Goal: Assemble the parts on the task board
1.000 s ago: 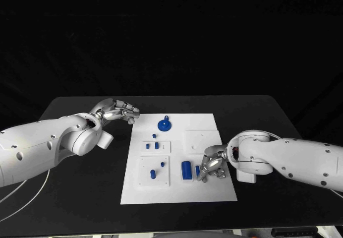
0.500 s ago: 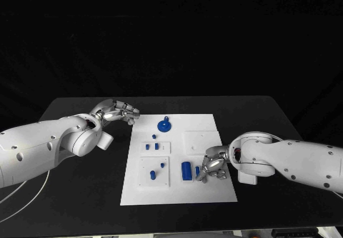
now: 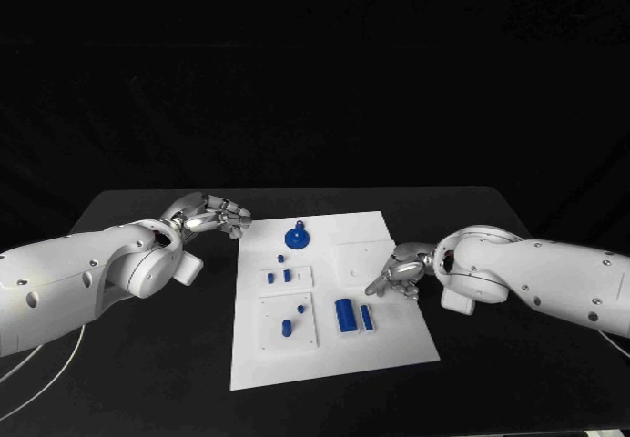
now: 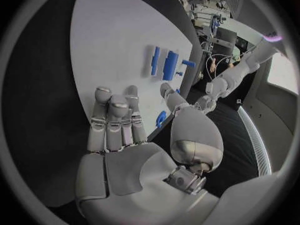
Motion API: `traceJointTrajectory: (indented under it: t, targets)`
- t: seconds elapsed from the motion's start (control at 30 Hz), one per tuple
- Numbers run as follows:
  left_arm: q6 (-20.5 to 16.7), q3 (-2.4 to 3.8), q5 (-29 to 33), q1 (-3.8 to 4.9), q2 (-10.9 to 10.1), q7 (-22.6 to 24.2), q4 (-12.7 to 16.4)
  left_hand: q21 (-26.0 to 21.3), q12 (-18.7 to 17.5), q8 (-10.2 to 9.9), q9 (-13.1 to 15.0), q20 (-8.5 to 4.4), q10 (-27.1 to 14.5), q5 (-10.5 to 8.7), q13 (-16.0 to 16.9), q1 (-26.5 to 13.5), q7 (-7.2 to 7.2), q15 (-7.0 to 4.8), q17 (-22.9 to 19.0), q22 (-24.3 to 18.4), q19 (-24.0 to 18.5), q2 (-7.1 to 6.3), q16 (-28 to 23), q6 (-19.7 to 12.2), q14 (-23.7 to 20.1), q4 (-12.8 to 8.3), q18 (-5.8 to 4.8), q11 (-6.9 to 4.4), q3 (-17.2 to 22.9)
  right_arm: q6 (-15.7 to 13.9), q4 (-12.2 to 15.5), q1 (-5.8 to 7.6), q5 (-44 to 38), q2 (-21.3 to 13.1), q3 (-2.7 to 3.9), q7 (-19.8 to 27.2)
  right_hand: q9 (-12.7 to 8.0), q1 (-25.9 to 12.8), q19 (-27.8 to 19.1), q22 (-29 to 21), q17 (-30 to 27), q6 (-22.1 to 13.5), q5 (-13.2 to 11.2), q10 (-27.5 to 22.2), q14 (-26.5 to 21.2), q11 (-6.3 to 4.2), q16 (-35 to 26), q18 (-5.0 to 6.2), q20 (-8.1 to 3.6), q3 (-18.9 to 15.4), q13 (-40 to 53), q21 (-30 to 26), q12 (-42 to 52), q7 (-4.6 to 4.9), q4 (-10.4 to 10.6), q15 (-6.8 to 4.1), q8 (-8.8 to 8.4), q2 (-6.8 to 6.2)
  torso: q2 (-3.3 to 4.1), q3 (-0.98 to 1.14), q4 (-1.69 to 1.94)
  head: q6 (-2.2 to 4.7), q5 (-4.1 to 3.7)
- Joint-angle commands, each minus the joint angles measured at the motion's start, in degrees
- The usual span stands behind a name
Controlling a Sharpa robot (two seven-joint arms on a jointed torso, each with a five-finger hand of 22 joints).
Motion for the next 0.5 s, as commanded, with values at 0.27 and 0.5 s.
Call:
traceJointTrajectory:
  t: [0.27,0.5]
  targets:
    - [-0.5,0.37,2.5,0.92,0.2,2.0,-1.7,-0.4,-0.2,0.0,-0.1,0.27,-0.3,-0.23,0.1,-0.4,-0.13,0.08,0.1,0.1,0.2,0.01,-0.4,-0.3,0.3,0.3,0.69,0.11,0.0,-7.3,-11.2,1.1,13.2,3.8,2.65,9.8,0.8,0.3,-1.9,-2.4,-3.8,-1.2,2.8,0.6,-0.9,-0.08,-5.3,0.76,1.13,-0.8,-5.6,-3.9,-4.3,1.38,-1.0,0.3,0.49,2.69,0.14,0.08,0.08,3.17,0.27]
    - [-0.8,0.4,5.0,1.39,1.4,2.8,-4.5,-0.4,-0.2,0.0,-0.1,0.27,-0.3,-0.23,0.1,-0.3,-0.14,0.08,0.2,0.1,0.2,0.06,-0.5,-0.3,0.3,0.3,0.7,0.1,0.1,-11.6,-13.6,1.1,20.3,5.2,3.47,17.1,1.1,0.4,-4.9,-4.9,-7.2,-2.0,7.4,-1.9,-2.9,0.75,-11.6,0.59,3.47,-1.7,-10.4,-8.6,-8.4,2.14,-2.8,1.28,0.3,4.33,0.13,0.09,-0.1,5.87,0.51]
